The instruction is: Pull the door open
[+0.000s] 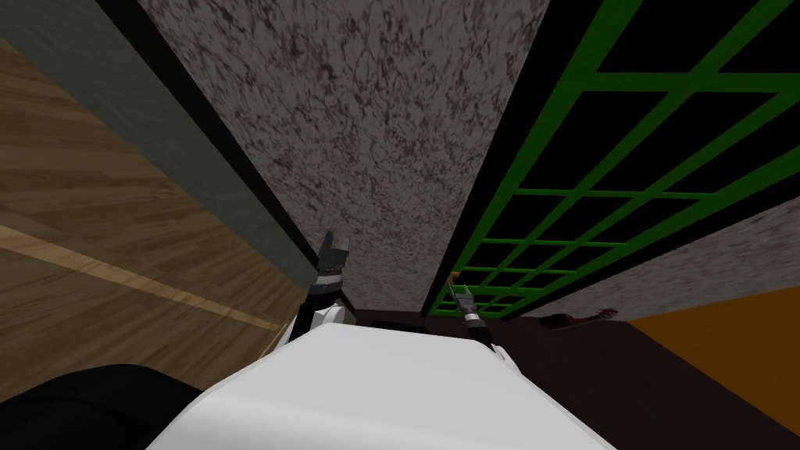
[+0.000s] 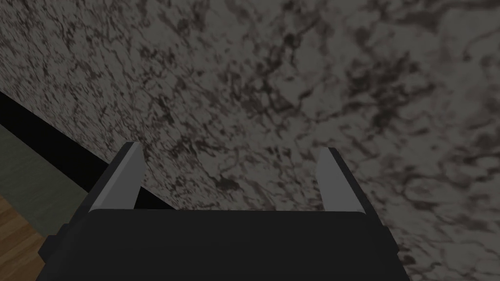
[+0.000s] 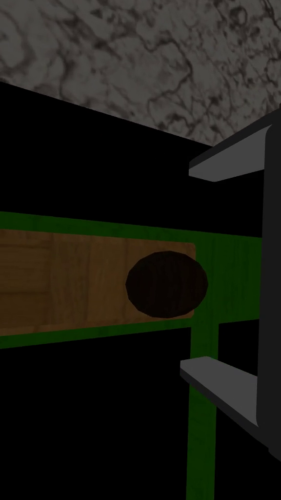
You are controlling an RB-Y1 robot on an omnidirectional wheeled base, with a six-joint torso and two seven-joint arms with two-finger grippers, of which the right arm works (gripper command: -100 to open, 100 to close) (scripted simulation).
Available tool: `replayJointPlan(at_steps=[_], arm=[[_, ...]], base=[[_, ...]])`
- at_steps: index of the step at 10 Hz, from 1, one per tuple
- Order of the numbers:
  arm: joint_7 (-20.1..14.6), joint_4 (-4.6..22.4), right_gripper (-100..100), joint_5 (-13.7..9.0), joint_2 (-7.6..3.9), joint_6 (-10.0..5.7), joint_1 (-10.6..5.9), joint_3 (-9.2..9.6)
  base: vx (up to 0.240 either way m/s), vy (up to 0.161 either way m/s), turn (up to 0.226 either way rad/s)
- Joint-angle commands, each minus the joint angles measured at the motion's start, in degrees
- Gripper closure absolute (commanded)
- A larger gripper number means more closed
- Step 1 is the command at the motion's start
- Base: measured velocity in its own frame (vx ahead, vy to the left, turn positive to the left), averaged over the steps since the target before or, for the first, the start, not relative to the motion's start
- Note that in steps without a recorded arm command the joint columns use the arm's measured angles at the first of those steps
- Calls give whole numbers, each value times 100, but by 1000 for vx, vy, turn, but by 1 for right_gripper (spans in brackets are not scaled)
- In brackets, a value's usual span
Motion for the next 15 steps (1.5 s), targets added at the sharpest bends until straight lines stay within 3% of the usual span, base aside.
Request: replayJointPlan(at_steps=[1,2,3,4,9,15], arm=[[-20,174,-100,-89,-129,-165,33,-117],[-32,217,-100,-118,-171,-209,47,-154],[9,280,-100,-94,-129,-217,5,-124],[9,280,100,-94,-129,-217,5,-124],[9,280,100,-94,-129,-217,5,-124],[-696,270,100,-386,-157,-174,-5,-71]], base=[[172,43,187],[205,38,125],[51,15,-35],[-32,6,13],[-7,-9,0],[-55,-29,94]])
